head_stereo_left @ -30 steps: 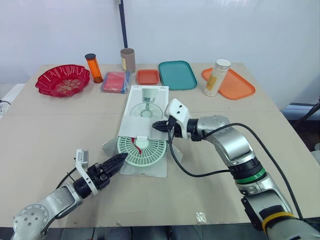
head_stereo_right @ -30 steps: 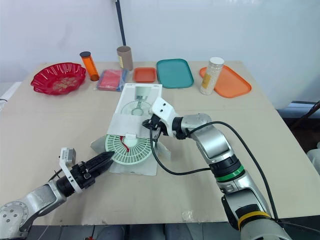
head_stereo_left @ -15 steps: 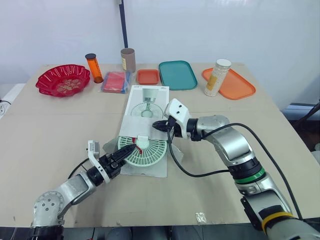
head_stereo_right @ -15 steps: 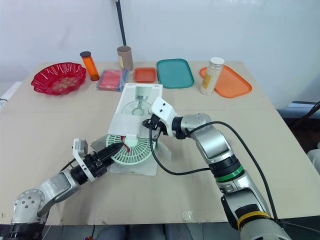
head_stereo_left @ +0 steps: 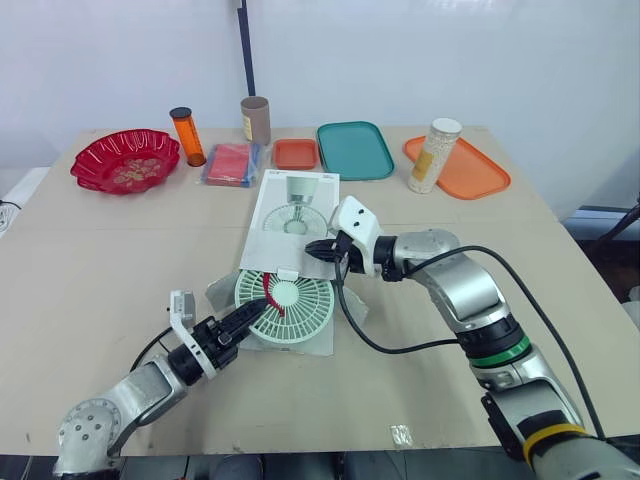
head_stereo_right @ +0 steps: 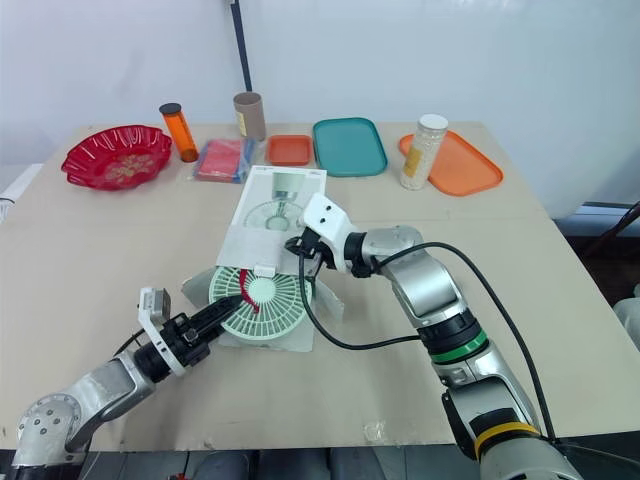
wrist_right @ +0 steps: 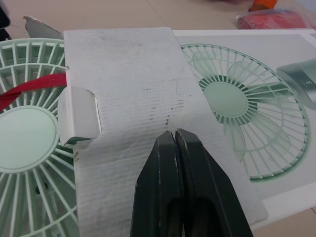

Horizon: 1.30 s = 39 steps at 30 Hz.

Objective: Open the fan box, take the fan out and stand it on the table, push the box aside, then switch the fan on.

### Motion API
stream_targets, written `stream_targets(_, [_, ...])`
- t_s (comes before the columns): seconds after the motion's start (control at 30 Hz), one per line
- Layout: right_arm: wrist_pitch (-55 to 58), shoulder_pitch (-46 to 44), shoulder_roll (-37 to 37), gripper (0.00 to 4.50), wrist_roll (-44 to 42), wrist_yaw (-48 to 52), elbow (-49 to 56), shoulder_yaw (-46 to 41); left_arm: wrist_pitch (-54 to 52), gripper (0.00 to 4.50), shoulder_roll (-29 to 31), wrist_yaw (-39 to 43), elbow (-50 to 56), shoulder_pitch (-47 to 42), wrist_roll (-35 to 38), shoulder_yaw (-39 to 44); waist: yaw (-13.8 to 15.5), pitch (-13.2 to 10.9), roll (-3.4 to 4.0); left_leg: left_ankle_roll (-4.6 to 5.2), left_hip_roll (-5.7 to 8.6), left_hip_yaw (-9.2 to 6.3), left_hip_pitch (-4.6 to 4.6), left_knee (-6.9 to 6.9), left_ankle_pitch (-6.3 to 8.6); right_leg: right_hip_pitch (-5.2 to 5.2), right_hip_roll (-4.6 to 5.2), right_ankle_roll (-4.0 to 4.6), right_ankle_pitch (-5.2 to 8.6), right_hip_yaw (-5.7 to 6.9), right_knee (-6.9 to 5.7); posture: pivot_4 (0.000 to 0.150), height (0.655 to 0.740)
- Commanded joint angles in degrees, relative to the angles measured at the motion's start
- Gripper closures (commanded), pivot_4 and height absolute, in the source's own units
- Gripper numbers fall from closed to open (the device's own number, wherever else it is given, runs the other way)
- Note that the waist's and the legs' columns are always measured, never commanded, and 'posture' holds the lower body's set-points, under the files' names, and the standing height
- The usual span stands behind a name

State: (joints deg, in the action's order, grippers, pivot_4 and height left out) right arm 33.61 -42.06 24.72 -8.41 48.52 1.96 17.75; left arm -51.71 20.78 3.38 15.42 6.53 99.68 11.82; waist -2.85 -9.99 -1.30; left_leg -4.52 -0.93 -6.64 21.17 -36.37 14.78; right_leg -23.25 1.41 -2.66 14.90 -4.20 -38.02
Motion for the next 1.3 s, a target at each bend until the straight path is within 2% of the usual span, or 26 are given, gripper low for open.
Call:
stream_targets(0.03, [0.00,0.07,-0.30,4.50,0.94,0.23,-1.00,0.91,-0.20,2.79,1.44,-1.01,1.80,4.12,0.47,0.73,0.00,0.00,0.00,0.00,-0.01,0.00,0.00,0.00,0.00,0.00,-0.01,0.00,0.00,0.00,0.00,0.150,0.7400])
stream_targets(0.33, [-0.83,-0.48,-0.91,4.50,1.32,0.49,-1.78,0.91,-0.08,2.79,4.10,1.09,5.29,11.24,2.46,0.65,-0.01,0.00,0.00,0.00,-0.02,0.01,-0.02,0.01,0.01,0.00,-0.01,-0.20,0.16,0.00,0.00,0.150,0.7400])
stream_targets(0.73, [-1.08,-0.94,-0.90,4.50,1.58,0.48,-1.75,0.47,-1.09,2.79,8.37,5.20,4.17,11.67,2.44,-0.10,0.06,0.00,0.01,-0.01,-0.01,0.01,-0.01,0.02,0.02,0.00,0.01,-0.20,0.20,0.01,0.00,0.150,0.7400])
stream_targets(0.77, [-1.10,-0.95,-0.90,4.50,1.59,0.47,-1.76,0.47,-0.98,1.79,8.44,5.35,4.07,11.59,2.23,-0.14,0.06,0.00,0.02,-0.01,-0.01,0.01,-0.01,0.02,0.02,0.00,0.01,-0.20,0.20,0.01,0.00,0.150,0.7400])
stream_targets(0.8, [-1.08,-0.96,-0.95,4.50,1.57,0.45,-1.75,0.48,-0.90,1.37,8.53,5.63,4.15,11.68,1.91,-0.16,0.05,-0.01,0.03,-0.01,-0.01,0.01,-0.01,0.03,0.02,0.00,0.01,-0.20,0.20,0.01,0.00,0.150,0.7400])
stream_targets(0.9, [-1.22,-1.14,-1.12,4.50,1.58,0.44,-2.00,0.52,-0.64,0.44,8.43,6.09,4.31,12.05,1.84,0.17,0.04,-0.03,0.04,-0.01,-0.02,0.02,-0.01,0.03,0.02,-0.02,0.00,-0.20,0.20,0.01,0.00,0.150,0.7400])
stream_targets(0.97, [-1.42,-1.30,-1.22,4.50,1.62,0.49,-2.32,0.55,-0.14,0.04,8.49,6.28,4.44,12.49,1.10,1.12,0.04,-0.03,0.05,-0.01,-0.02,0.02,0.00,0.03,0.02,-0.03,0.00,-0.20,0.20,0.01,0.00,0.150,0.7400])
stream_targets(1.1, [-1.89,-1.53,-1.42,4.50,1.65,0.70,-2.85,0.64,0.97,0.04,8.92,8.15,5.44,14.09,2.36,4.97,0.03,-0.03,0.05,-0.01,-0.03,0.02,0.00,0.04,0.02,-0.05,0.00,-0.20,0.21,0.01,0.00,0.150,0.7400])
stream_targets(1.3, [-2.43,-2.57,-2.11,4.50,1.34,1.03,-3.60,0.44,0.60,0.04,14.81,17.63,8.46,16.70,-3.29,12.15,0.05,-0.11,0.07,-0.02,-0.05,0.04,0.03,0.07,0.02,-0.10,-0.01,-0.18,0.26,0.02,0.00,0.150,0.7400])
